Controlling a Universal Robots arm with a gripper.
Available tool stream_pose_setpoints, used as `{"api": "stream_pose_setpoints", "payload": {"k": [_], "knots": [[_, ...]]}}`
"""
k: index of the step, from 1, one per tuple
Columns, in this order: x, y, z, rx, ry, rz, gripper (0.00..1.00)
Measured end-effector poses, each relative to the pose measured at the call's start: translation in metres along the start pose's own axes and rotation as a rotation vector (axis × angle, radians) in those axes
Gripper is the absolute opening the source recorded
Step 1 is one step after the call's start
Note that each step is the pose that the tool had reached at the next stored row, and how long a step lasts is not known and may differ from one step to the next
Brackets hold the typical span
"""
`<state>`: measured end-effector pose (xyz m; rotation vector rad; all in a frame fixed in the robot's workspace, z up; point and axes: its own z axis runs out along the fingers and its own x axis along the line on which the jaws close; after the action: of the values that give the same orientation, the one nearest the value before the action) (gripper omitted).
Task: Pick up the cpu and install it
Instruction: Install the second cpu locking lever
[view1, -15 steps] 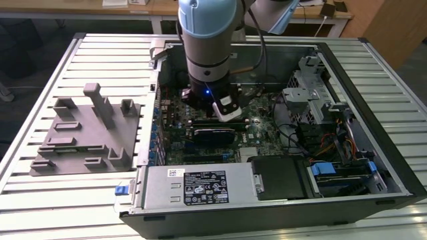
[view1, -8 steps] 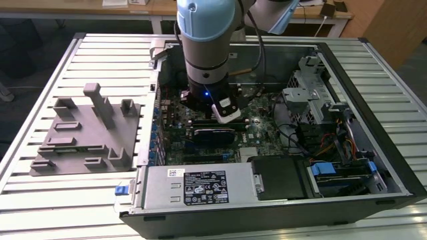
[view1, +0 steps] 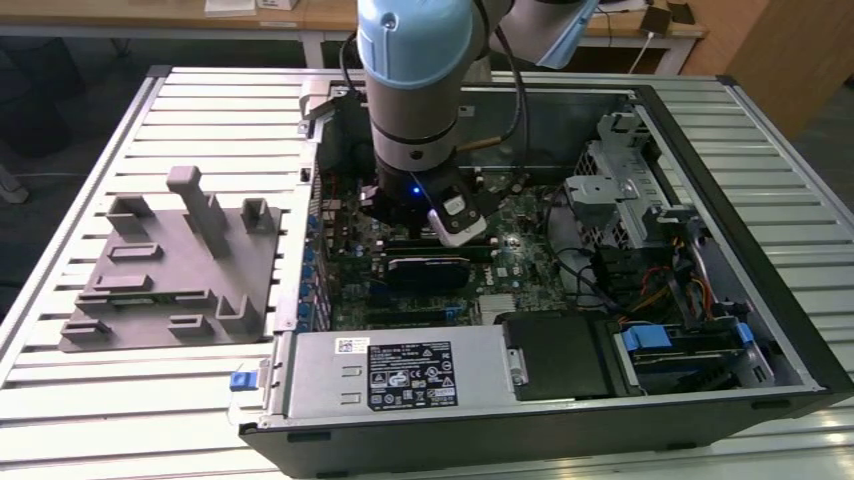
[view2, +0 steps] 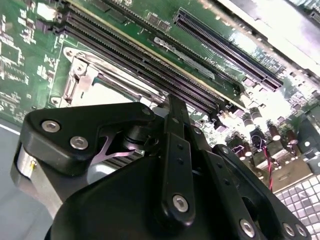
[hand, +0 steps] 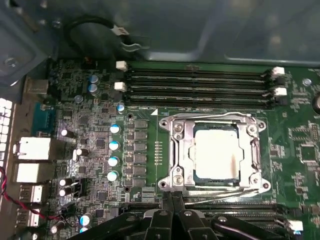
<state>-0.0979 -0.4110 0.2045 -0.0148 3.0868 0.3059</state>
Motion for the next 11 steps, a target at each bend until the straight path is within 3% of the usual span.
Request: {"api": "stream_pose_setpoints", "payload": {"k": [1, 4, 11], "knots": [[0.0, -0.0001, 0.0004, -0.0031, 0.0007, -0.004, 0.11], [0.0, -0.0006, 0.0016, -0.0229, 0.0019, -0.011, 0.11], [0.0002, -0.0045, 0.0018, -0.024, 0.0032, -0.017, 0.11]]}}
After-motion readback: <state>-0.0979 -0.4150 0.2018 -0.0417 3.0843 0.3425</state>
